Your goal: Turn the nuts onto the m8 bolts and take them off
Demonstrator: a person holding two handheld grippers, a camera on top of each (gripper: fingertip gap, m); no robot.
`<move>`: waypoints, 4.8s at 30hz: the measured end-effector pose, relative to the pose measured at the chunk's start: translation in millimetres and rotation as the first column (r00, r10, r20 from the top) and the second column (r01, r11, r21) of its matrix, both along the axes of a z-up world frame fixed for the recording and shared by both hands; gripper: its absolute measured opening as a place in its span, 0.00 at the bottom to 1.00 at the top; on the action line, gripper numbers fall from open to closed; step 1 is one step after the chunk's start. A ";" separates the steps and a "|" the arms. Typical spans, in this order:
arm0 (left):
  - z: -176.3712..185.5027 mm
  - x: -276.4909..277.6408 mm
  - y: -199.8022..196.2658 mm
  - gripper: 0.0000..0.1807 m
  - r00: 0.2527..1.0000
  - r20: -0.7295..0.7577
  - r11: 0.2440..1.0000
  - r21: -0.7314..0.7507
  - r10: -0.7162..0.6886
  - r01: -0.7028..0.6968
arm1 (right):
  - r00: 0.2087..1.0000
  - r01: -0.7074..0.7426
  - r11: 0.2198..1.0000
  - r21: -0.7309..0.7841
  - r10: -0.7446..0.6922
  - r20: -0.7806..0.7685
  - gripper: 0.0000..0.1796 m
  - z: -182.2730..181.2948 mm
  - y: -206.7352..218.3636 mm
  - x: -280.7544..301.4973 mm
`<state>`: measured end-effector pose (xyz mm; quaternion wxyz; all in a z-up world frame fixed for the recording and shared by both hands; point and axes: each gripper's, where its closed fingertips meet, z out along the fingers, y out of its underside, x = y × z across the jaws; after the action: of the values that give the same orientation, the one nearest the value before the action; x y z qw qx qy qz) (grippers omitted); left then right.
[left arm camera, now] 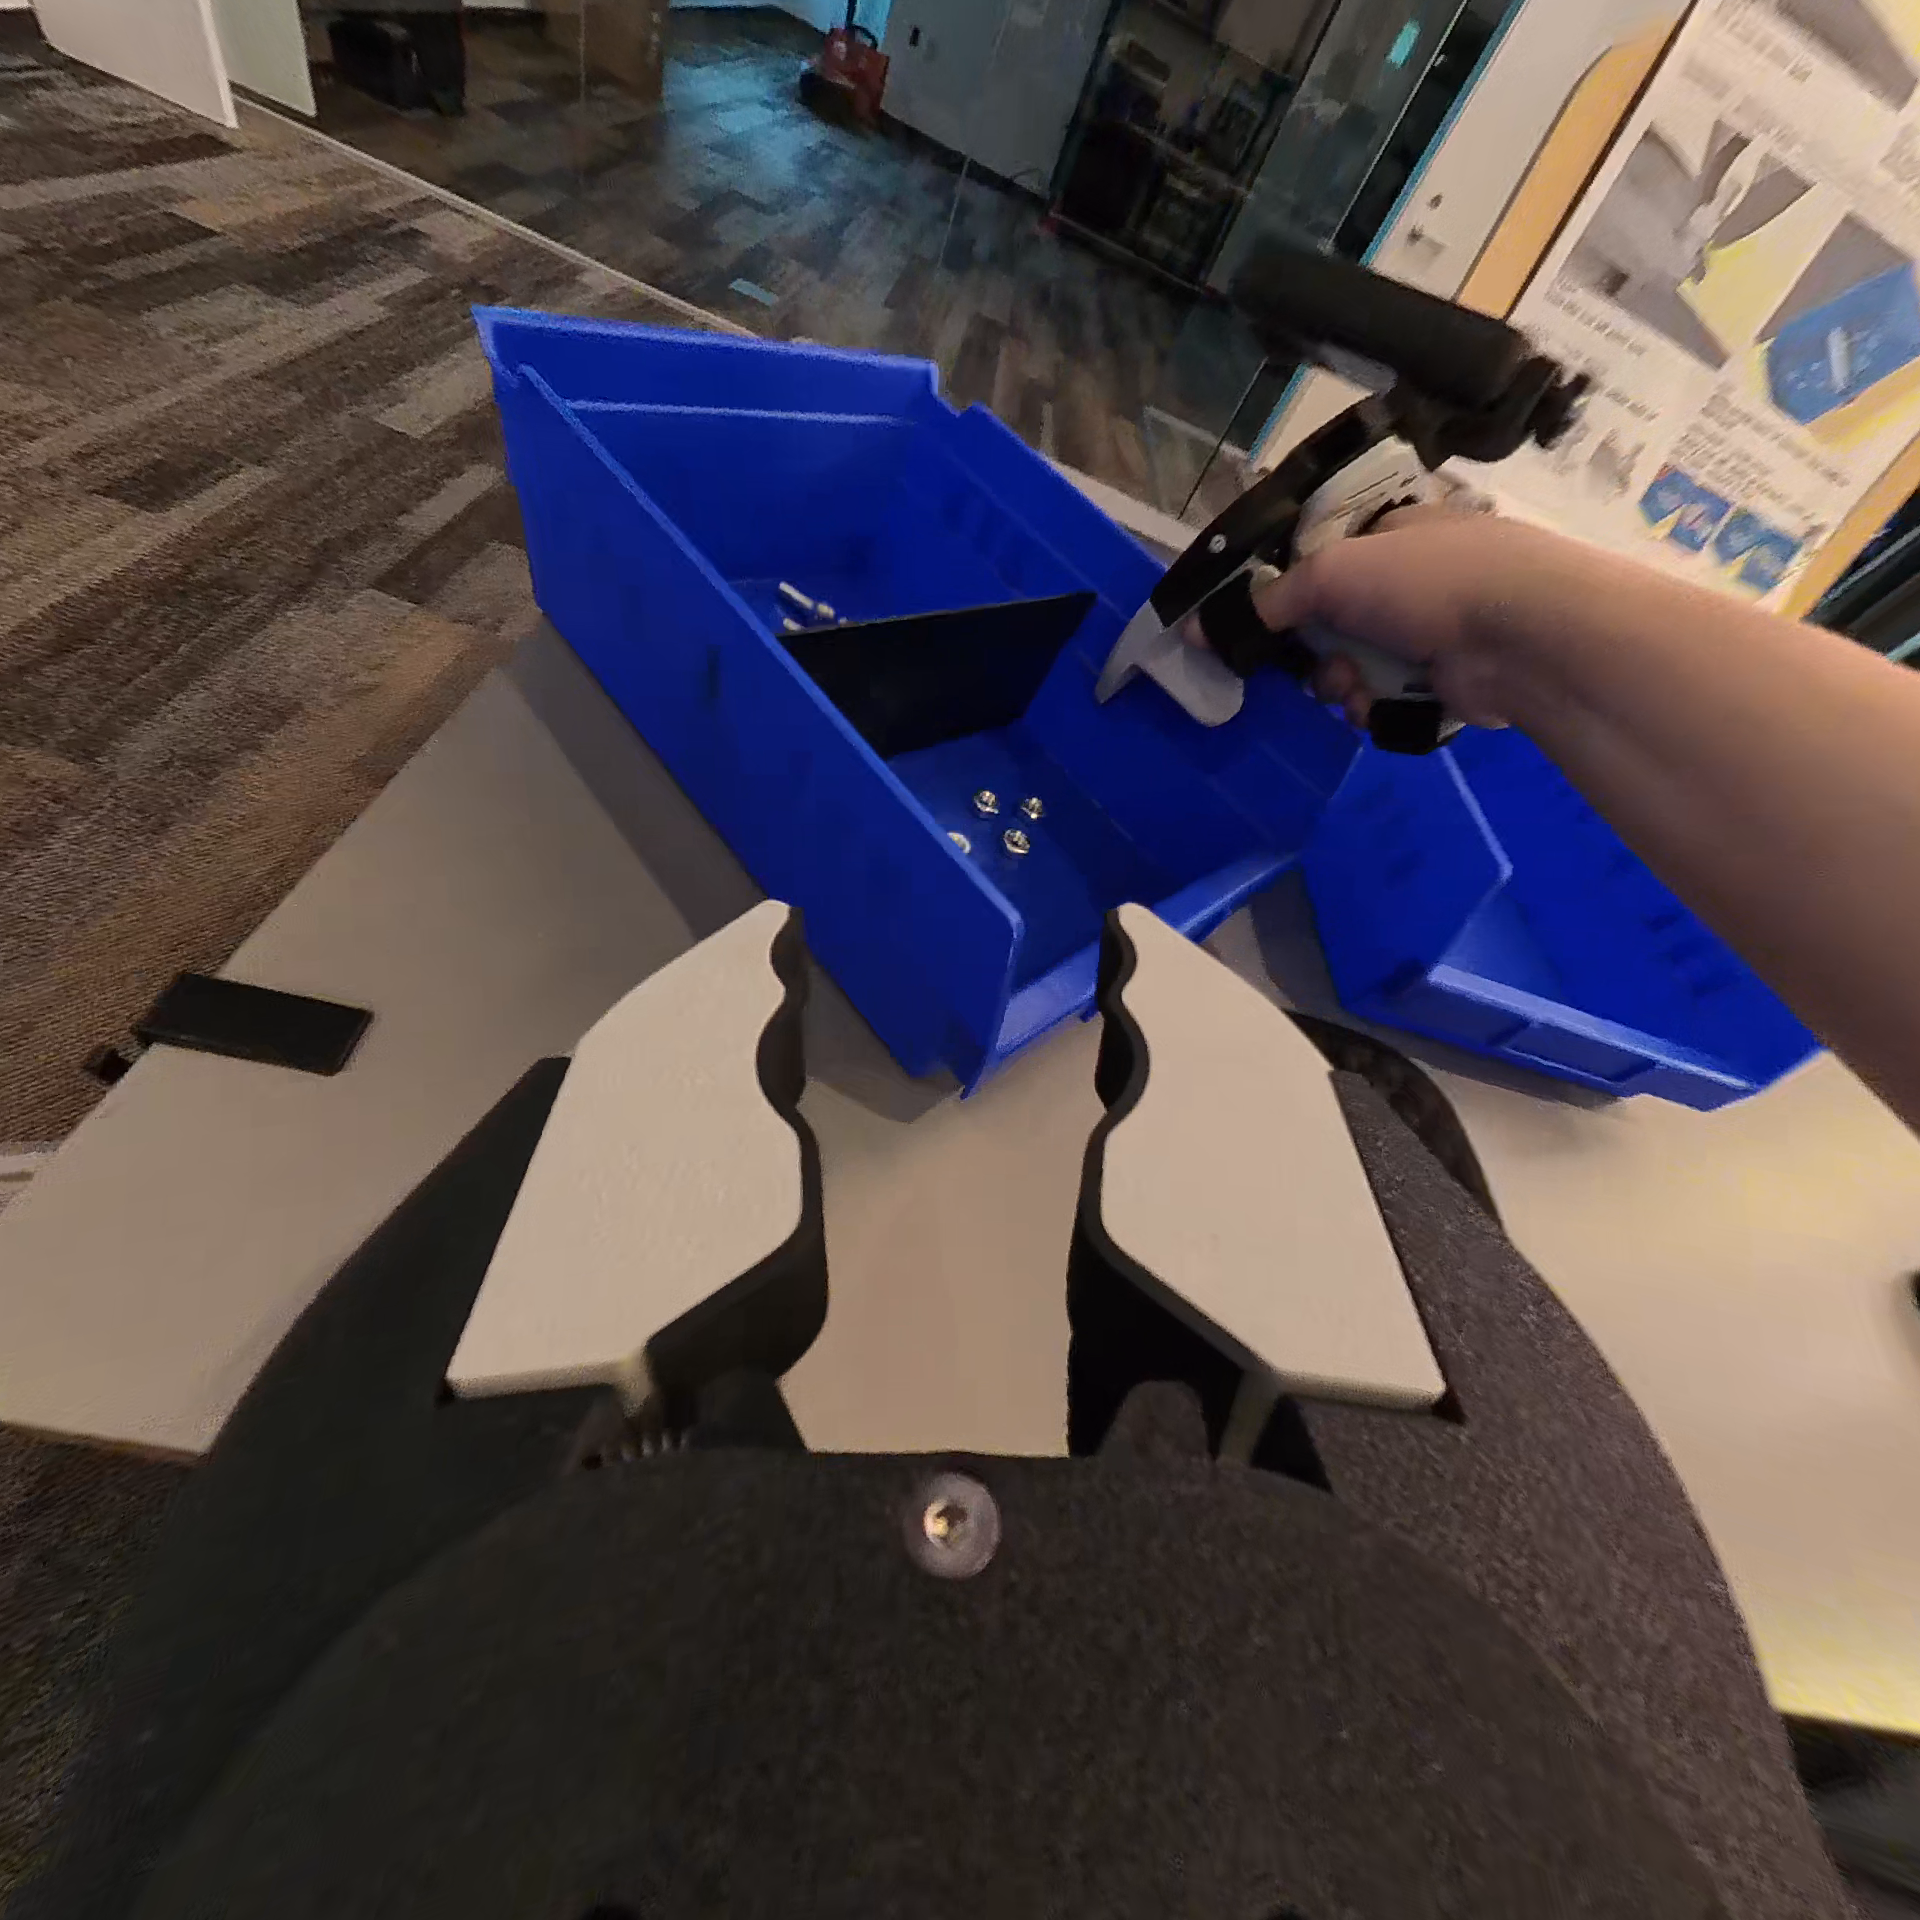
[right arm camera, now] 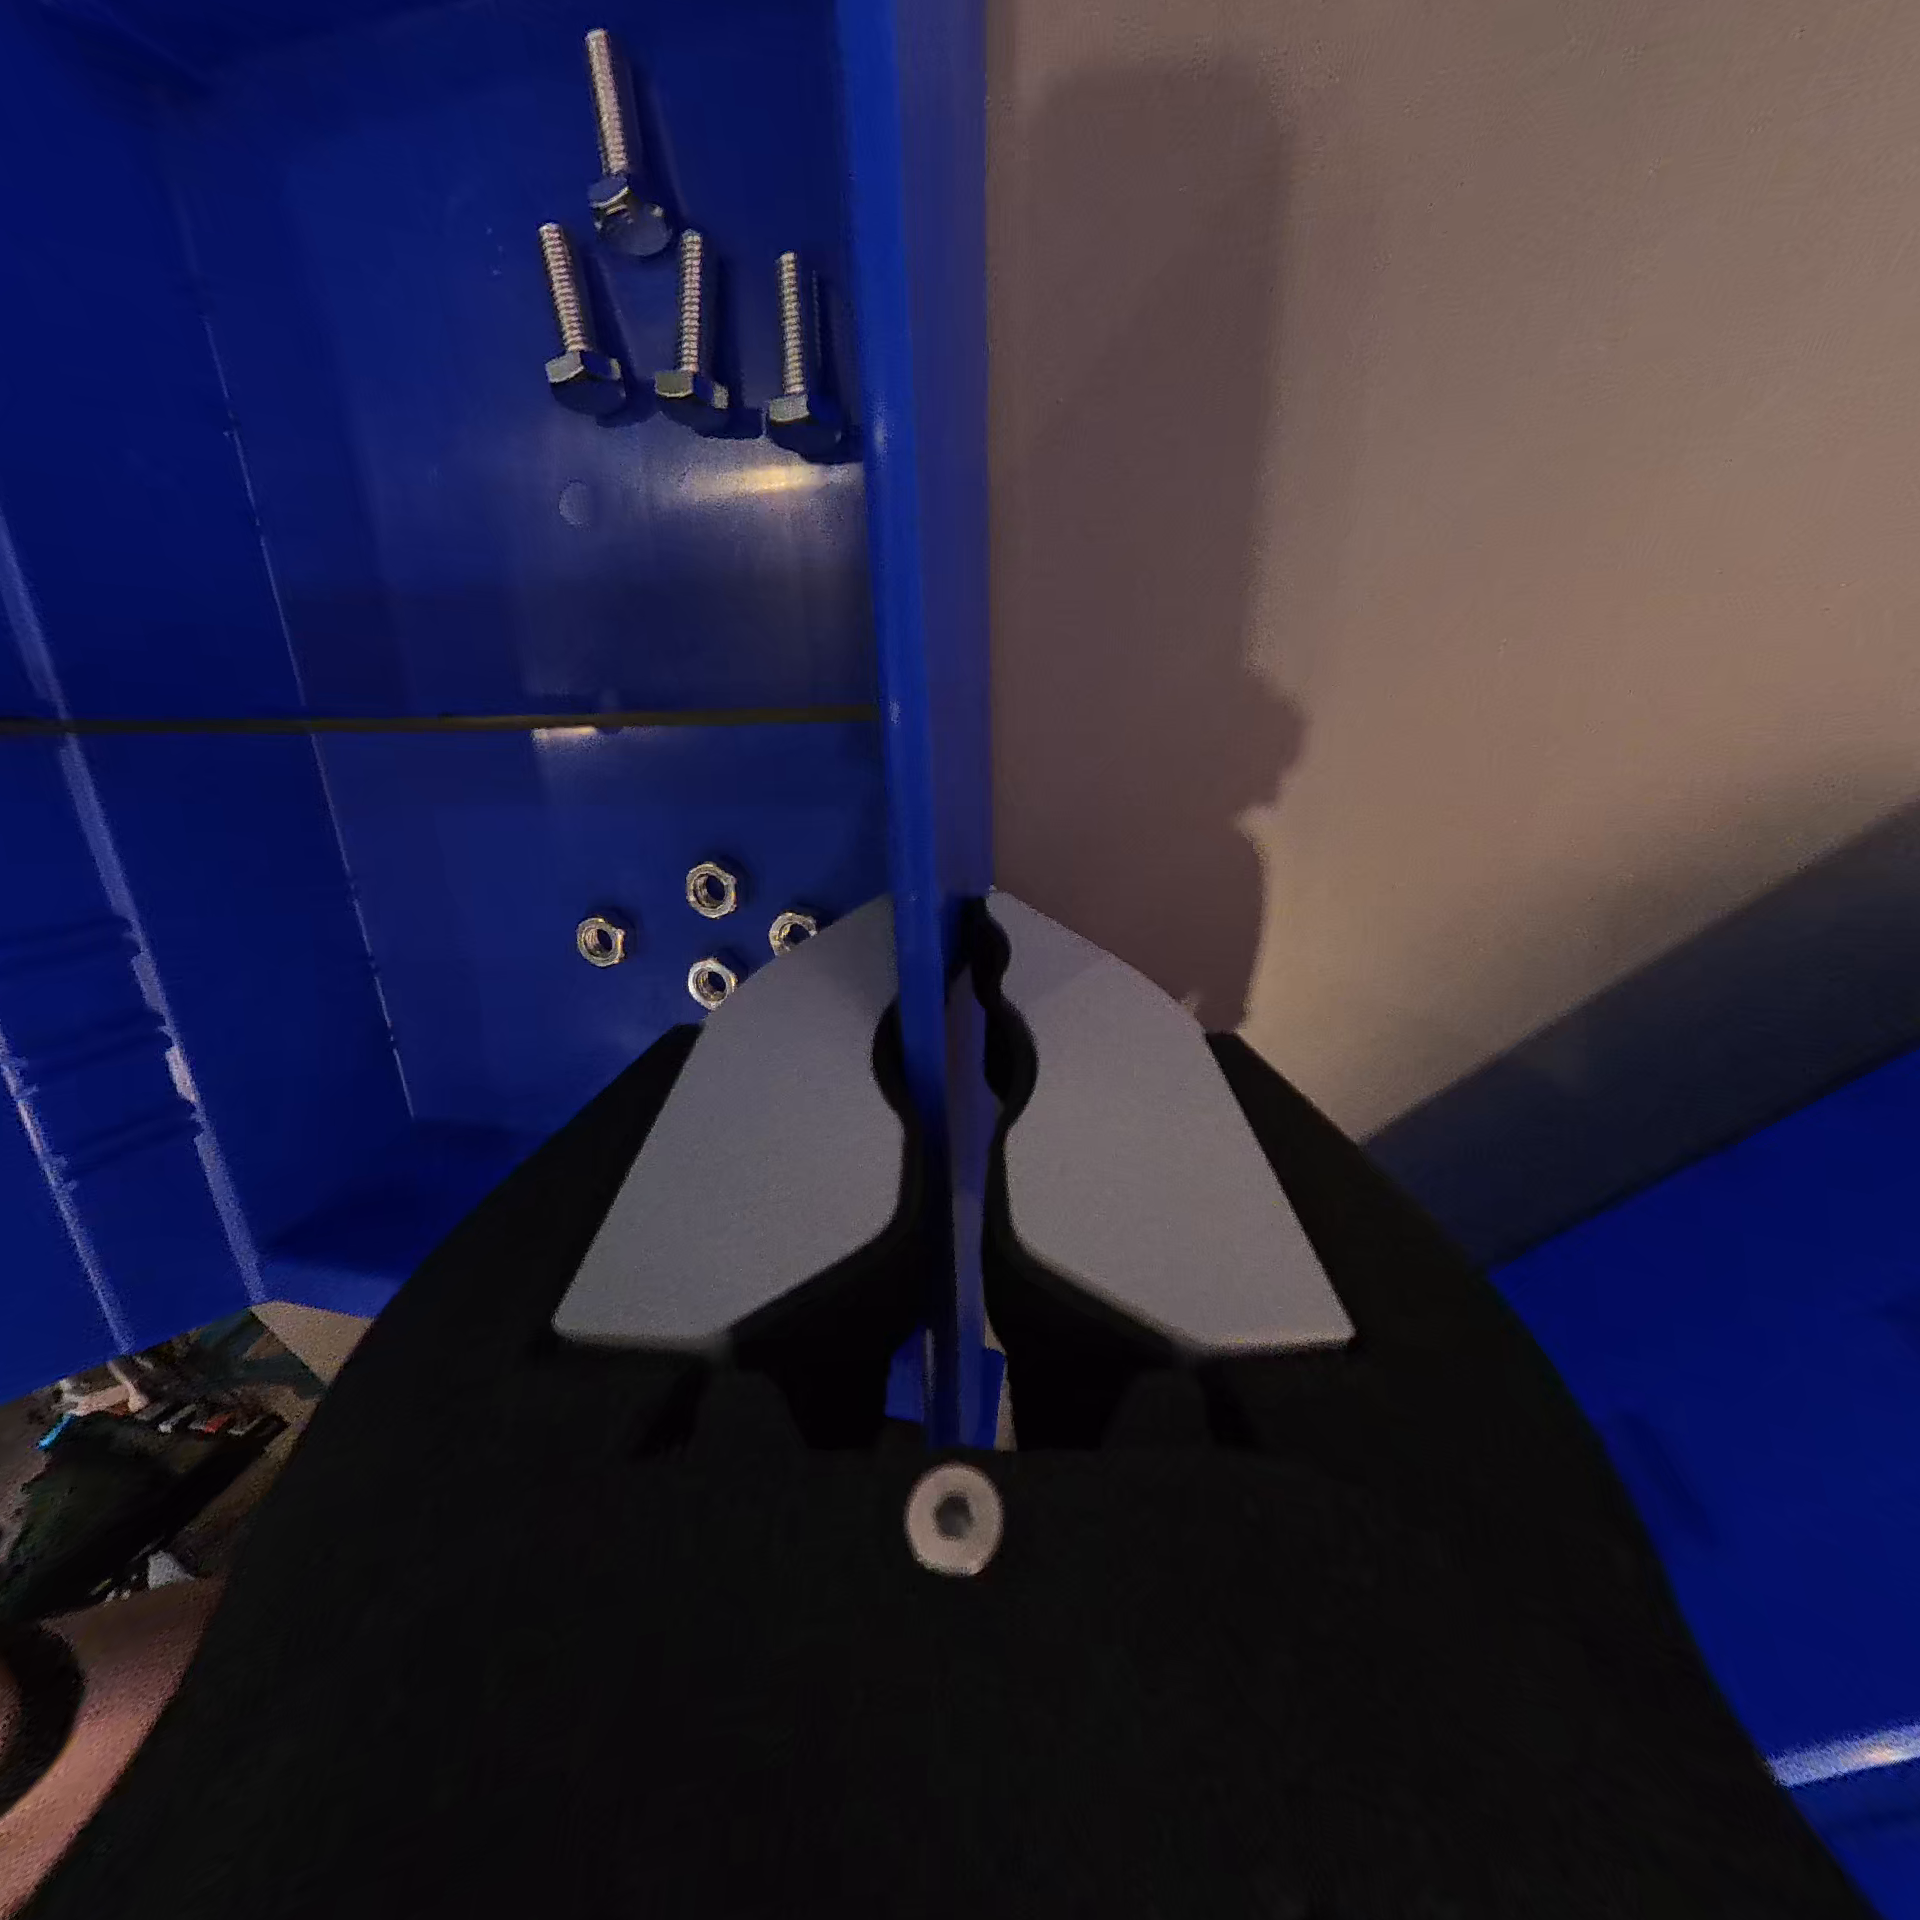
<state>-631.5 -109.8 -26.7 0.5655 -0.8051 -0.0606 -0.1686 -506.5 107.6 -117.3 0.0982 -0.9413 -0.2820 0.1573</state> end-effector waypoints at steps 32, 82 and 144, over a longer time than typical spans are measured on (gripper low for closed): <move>-76.5 -83.1 102.3 0.09 0.843 -0.421 0.922 -0.328 -0.336 0.204 | 0.936 -0.107 0.851 0.514 0.260 -0.236 0.07 150.6 -104.0 214.3; 18.9 -134.4 91.6 0.39 0.887 -0.397 0.962 0.034 -0.237 0.272 | 0.892 0.436 0.899 -0.043 -0.426 0.153 0.05 -7.6 -70.2 330.0; 208.8 -33.3 52.2 0.39 0.874 -0.469 0.953 0.185 -0.129 0.239 | 0.570 0.760 0.471 0.448 -0.815 -0.110 0.30 108.5 -271.6 911.6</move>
<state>-664.8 -57.7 182.0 0.6373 -0.7507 0.1703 -0.0365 405.1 -164.0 -8.8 0.3559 -0.9219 0.1498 -0.0315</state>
